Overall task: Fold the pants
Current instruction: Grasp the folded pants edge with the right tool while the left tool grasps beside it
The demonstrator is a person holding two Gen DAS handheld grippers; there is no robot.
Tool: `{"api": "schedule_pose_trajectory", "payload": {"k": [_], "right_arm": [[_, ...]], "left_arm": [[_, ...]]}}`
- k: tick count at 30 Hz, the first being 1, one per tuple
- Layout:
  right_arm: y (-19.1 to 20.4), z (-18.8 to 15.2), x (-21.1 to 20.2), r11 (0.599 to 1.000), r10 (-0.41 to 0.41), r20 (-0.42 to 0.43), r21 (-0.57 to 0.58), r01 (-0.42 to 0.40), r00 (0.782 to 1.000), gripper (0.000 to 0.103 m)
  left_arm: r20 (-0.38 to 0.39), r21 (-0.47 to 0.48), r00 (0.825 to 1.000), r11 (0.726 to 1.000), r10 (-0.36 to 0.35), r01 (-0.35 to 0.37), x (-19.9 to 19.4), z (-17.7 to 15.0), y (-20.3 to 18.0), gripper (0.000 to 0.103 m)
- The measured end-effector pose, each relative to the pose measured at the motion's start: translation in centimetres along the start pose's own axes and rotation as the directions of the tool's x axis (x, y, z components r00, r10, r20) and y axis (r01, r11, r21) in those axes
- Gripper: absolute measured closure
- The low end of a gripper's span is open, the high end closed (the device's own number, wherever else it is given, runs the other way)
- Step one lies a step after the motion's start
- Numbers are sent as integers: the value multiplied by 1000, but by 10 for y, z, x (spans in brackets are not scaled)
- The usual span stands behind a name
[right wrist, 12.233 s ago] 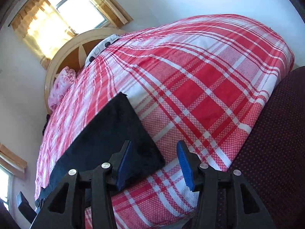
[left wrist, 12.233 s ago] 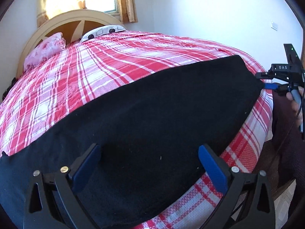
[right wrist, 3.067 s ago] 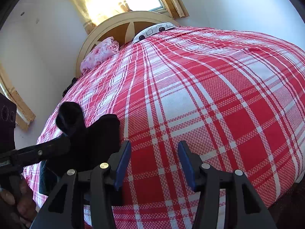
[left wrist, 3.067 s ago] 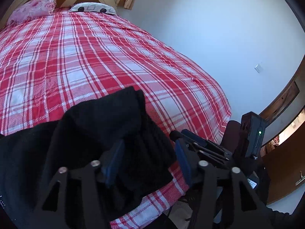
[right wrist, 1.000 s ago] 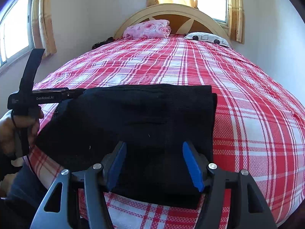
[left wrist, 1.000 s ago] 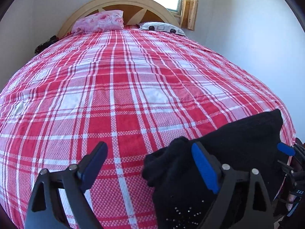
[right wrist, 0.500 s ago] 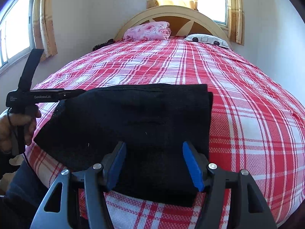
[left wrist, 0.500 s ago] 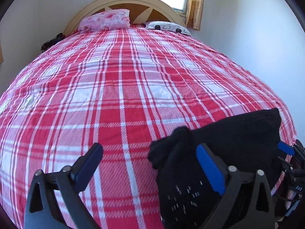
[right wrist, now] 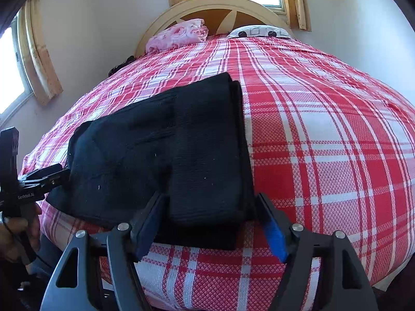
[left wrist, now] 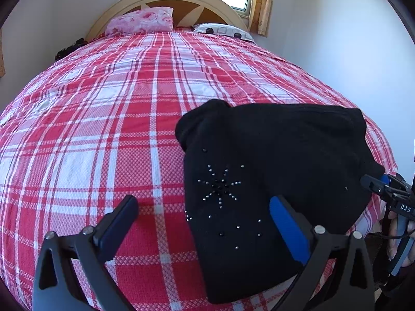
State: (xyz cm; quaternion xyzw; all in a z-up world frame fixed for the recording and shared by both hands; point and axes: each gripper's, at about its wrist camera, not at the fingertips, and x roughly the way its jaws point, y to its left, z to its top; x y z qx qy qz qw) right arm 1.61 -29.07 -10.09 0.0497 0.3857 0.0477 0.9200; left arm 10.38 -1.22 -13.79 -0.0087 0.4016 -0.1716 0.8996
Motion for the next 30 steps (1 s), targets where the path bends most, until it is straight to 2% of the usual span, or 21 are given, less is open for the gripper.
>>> {"api": "schedule_pose_trajectory", "payload": {"k": [6,8,10,12,14,21,25,30], "right_arm": [[1,0,-3,1000,-1,-2,2,1,1000,30],[-3,2,-7,1000,14,14,22,-15,1000,30],[-7,4,-15,999,22,56,40,-24,998,30],[-14,7,-19,997,20,83,75,-26,996,30],[-23,11,-16,991,41,76,121,-50,996,30],[-53,18,-5,961,56,80,265,-76,995,30],[-50,28,7,958,101,88,261,-121,991,30],[-34,36,19,968,123,57,214,-133,991,46]], "left_arm": [[-1,-29,1000,1000,3,-3,-12,1,3,0],[46,-36,999,999,-28,30,-27,2,0,0],[62,-33,996,998,-57,59,-32,4,-4,0],[61,-22,997,998,-53,55,-29,6,-7,0],[40,-24,998,999,-38,39,-19,6,-6,0],[1,-56,999,997,-55,55,5,7,6,0],[3,-27,999,999,-39,39,10,10,3,0],[-4,-39,999,999,-34,34,14,13,2,0]]}}
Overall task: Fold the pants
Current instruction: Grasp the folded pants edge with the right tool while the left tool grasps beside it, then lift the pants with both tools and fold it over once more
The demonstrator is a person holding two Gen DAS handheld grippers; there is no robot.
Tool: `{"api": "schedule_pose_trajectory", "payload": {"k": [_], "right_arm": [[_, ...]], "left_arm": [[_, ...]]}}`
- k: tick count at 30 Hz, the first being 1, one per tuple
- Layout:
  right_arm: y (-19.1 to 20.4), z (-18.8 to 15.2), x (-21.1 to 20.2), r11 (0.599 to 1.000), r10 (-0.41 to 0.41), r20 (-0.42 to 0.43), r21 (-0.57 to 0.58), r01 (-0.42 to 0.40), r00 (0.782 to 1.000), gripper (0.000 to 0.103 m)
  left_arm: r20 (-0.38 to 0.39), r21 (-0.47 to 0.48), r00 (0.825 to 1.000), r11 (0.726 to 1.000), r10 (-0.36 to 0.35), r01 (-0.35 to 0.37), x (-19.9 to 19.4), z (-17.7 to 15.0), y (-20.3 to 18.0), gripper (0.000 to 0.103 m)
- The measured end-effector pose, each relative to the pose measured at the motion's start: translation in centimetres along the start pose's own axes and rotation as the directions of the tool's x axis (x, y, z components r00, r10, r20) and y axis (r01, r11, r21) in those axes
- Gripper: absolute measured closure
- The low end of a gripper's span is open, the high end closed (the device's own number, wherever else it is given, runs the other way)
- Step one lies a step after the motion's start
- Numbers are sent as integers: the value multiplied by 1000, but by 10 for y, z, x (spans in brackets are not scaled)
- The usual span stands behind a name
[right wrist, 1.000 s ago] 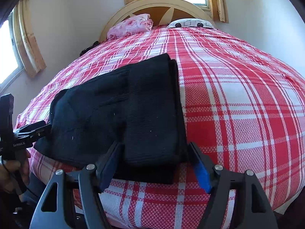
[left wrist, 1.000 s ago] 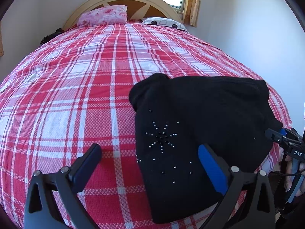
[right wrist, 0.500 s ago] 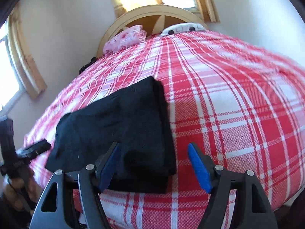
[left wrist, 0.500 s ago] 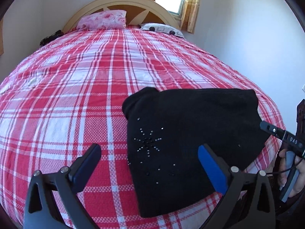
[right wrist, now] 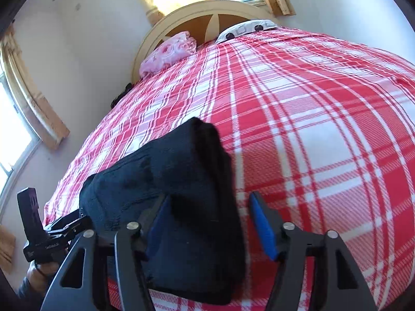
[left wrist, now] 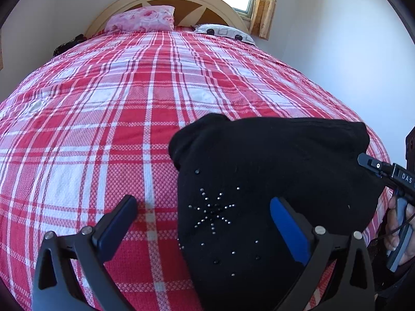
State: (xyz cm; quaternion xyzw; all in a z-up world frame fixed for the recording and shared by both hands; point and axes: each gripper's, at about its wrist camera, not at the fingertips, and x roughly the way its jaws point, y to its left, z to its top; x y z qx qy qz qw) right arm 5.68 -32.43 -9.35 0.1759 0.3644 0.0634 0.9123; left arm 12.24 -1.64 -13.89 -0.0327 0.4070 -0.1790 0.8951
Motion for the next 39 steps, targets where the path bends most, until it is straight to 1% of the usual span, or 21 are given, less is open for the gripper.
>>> {"api": "schedule_pose_trajectory", "payload": {"k": [3,6,9,10,12,14,15,16,18,19,21,22,23,24,25,26,27,29,33,36,39], "right_arm": [[-2,-1,1,1000,21,-6,12,-21,1000,52],[-11,1,4,997,50,-12,66,-49,999,53],[-2,-1,9,999,37,-26,35,-36,999,53],[2,-2,10,999,32,-30,19,-32,999,53],[5,-2,11,1000,30,-33,2,-30,999,61],[-3,-1,10,996,80,-32,49,-78,996,65],[-11,-1,9,990,113,-31,85,-110,993,66],[-14,0,11,988,125,-32,97,-121,992,66],[-13,-3,12,989,117,-31,91,-113,993,66],[-9,-4,14,992,100,-31,76,-97,995,66],[-8,-4,16,993,91,-31,72,-88,995,66],[-8,-4,15,993,93,-29,74,-91,995,66],[-8,-4,14,993,95,-23,70,-94,995,68],[-6,-4,11,994,95,-16,60,-94,995,70],[-3,-5,8,995,92,-11,47,-91,996,71],[0,-6,5,996,89,-7,33,-88,996,74],[4,-6,3,996,92,-2,20,-91,996,76],[9,-5,-1,994,108,6,7,-108,994,77],[22,1,-13,992,122,29,-26,-122,992,78],[33,8,-14,990,138,32,-47,-137,990,78],[47,15,-10,986,153,19,-76,-151,988,78]], "left_arm": [[-21,-9,1000,1000,-21,21,3,1,4,0],[-49,5,999,1000,-21,21,6,3,3,0],[-56,-9,998,1000,-14,13,8,4,3,0],[-57,-6,998,1000,-22,22,8,4,3,0],[-40,-10,998,999,-48,48,4,3,6,0],[-23,-21,997,997,-76,75,1,1,10,0],[-15,-23,997,997,-79,79,0,1,10,0],[-11,-24,997,996,-81,81,1,1,9,0],[-7,-18,996,996,-89,89,2,3,6,0],[-6,-21,995,995,-98,98,3,4,6,3],[-2,-22,993,993,-115,115,3,5,5,20],[-6,-16,988,988,-155,155,2,5,3,42],[-9,-17,985,985,-171,171,0,5,2,51],[-2,-16,984,984,-176,176,-2,4,0,57],[2,-10,983,983,-185,185,-4,4,-2,72],[6,-10,984,984,-178,178,-6,4,-2,81],[10,-13,985,985,-170,171,-8,4,-2,83],[17,-19,984,984,-176,176,-14,5,1,89],[37,-29,984,984,-174,175,-27,6,7,90],[63,-7,988,990,-142,142,-40,7,9,91],[92,-7,989,993,-117,119,-53,11,19,92]]}}
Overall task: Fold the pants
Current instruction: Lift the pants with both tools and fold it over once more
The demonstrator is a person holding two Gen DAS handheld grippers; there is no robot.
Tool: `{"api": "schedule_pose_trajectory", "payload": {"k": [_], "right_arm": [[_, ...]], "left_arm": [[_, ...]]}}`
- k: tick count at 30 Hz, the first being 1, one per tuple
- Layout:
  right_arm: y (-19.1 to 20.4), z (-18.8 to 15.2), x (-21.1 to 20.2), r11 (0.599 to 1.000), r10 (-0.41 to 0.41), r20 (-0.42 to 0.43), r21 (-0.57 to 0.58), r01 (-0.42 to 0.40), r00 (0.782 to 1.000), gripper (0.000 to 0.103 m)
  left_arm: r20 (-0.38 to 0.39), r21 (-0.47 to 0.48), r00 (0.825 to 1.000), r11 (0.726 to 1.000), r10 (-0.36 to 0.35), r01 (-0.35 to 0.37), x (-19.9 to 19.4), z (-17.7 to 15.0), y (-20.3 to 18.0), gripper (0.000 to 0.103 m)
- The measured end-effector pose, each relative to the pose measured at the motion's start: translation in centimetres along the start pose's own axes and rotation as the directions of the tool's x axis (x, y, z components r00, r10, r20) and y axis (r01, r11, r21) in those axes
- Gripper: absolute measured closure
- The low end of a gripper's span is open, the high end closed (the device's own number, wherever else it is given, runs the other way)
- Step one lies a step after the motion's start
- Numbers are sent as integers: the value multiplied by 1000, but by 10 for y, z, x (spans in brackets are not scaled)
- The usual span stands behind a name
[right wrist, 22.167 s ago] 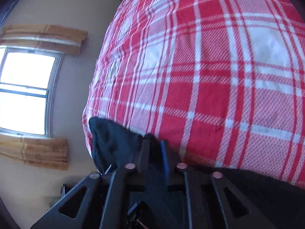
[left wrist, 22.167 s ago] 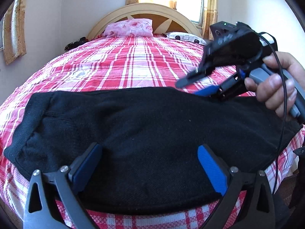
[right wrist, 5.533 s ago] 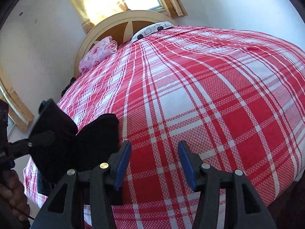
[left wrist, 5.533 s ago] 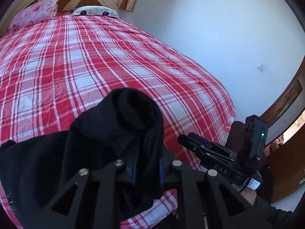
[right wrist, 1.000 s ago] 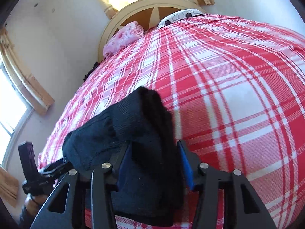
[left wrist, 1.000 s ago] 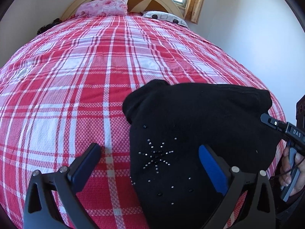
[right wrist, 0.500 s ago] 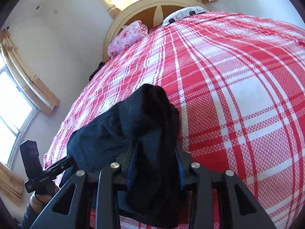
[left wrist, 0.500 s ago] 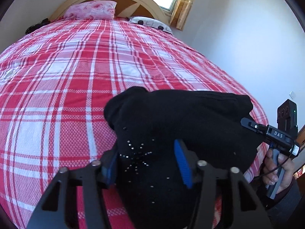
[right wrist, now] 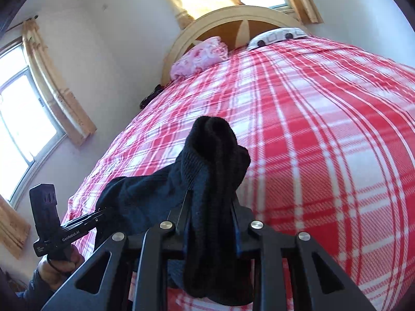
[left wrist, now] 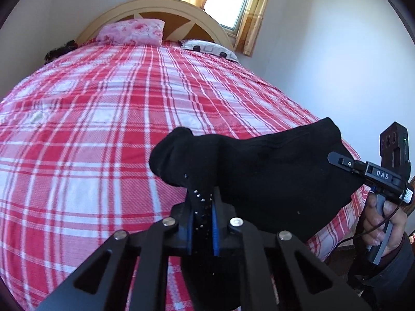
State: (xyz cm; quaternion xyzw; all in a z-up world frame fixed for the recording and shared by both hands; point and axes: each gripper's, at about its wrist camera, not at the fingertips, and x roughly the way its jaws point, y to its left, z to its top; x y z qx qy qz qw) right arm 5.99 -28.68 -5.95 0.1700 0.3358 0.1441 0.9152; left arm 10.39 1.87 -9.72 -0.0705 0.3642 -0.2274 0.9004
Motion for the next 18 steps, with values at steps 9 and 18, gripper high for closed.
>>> {"api": "schedule_pose_trajectory", "payload": {"k": [9,18], "right_arm": [[70,42,53,991,51,-47,-118,-57,998,78],[159,78,141,968,115,-104,-212,-135,988,78]], "left_arm": [[89,-28,989,993,117,-115,-33,24,52,92],[124,-86,956,962,267,-258,-54,45,131,92]]}}
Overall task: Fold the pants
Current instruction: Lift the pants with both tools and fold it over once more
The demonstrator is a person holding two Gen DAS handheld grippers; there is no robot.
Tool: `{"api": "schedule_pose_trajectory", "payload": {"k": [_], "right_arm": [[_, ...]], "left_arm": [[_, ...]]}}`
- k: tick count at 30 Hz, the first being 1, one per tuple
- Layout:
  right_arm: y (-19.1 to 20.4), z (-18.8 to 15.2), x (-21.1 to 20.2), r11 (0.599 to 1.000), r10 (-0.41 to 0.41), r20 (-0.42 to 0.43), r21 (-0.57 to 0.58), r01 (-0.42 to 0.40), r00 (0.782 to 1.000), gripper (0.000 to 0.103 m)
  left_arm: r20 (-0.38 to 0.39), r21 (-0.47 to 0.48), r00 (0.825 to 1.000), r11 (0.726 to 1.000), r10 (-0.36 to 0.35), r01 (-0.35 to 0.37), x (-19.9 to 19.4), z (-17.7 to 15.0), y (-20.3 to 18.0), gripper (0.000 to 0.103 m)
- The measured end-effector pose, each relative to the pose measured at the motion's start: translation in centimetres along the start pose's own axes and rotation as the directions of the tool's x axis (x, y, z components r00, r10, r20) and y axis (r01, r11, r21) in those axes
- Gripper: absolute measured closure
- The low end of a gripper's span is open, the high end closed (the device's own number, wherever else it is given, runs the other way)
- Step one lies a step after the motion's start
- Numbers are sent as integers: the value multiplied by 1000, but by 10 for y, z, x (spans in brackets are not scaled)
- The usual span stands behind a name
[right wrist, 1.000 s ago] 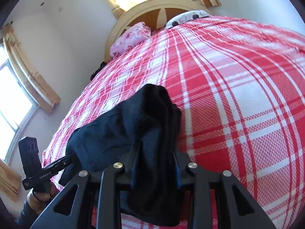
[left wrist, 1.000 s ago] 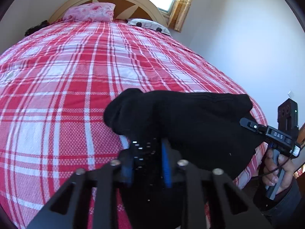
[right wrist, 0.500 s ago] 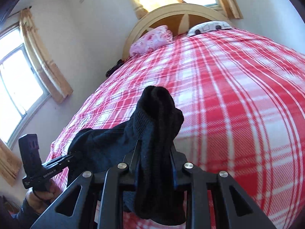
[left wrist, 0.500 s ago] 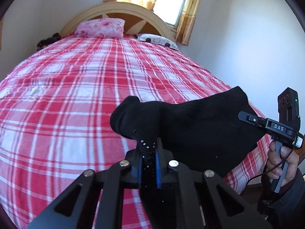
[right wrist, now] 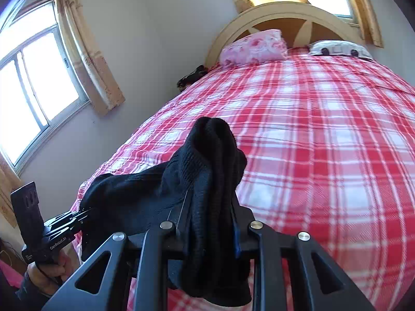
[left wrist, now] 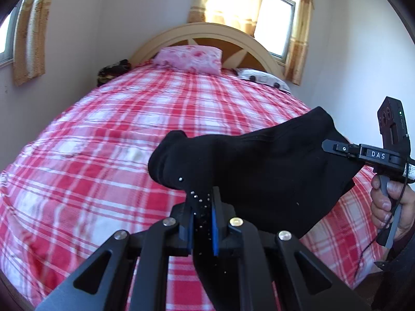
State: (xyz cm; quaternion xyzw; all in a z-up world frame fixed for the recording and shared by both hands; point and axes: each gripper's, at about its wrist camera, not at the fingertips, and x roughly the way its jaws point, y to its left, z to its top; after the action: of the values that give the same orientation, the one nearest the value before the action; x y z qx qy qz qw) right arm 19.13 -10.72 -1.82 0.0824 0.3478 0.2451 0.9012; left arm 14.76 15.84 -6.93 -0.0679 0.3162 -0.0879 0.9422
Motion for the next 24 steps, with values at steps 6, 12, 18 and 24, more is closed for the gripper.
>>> {"api": "schedule_pose_trajectory", "payload": {"k": [6,12,18,24], "right_arm": [[33,25,67,999,33,-45,-40,-34,998,78],[47,25,126,998,33,-113,-47,-39,993,79],[38,17,155,999,13,-165,-37,-19,986,78],[19,10,170,1000,19,-221,19,-15,975,76]], "left_arm": [[0,-32,997,997,76,-76,11,4,42,92],[-60,-72,993,992,97,-101,34,-12,73,92],[-77,-92,994,992,83,-90,39,-23,80,90],[-100,-93,989,989,105,-115,48,-26,80,68]]}}
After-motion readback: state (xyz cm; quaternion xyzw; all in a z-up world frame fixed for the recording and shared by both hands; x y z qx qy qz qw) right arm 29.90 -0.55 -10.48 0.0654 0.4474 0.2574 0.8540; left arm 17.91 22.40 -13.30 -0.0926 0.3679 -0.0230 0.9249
